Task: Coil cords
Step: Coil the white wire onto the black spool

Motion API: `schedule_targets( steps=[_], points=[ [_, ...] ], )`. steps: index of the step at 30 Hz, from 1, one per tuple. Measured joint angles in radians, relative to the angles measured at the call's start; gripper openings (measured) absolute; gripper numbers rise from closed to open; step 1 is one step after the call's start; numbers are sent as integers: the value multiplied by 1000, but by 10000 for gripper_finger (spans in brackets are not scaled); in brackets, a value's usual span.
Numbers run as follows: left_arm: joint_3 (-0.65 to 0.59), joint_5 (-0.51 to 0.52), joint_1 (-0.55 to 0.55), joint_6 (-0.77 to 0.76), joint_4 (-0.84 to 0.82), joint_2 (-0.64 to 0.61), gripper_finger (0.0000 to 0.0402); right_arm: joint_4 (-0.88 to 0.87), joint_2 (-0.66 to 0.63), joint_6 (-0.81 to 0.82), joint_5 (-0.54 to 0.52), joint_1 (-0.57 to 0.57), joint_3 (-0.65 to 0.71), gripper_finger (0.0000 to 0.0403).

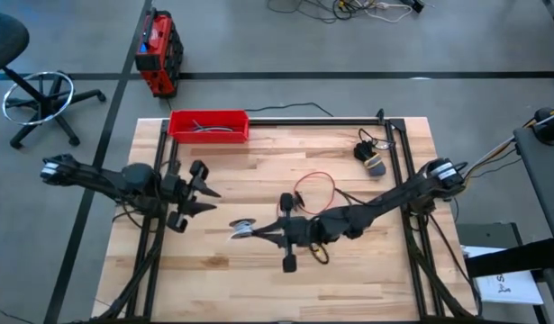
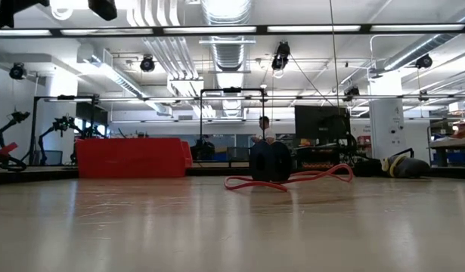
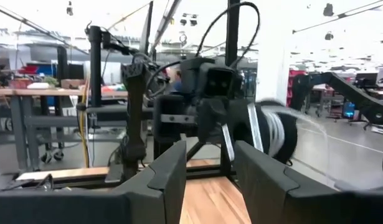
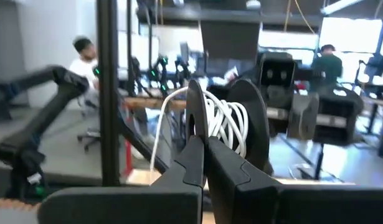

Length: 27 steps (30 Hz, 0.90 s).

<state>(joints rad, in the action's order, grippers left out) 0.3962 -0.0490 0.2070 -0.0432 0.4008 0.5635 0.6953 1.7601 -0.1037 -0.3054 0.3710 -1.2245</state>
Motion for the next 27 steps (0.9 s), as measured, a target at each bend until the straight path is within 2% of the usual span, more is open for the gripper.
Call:
schedule_targets(
  steps=[6,13,22,27],
  points=[
    [0,-3,11,-3,103,109,129,176,-37,4,58,1,86,0],
    [-1,-3,18,-11,281,254,140,505,-58,55,102,4,233,0],
    [-1,-7,19,-53,446,381,133,519,-105,75,61,-18,283,0],
    [-1,-69,19,-112,568,463,138,425,-135,66,8,-23,286,0]
  ],
)
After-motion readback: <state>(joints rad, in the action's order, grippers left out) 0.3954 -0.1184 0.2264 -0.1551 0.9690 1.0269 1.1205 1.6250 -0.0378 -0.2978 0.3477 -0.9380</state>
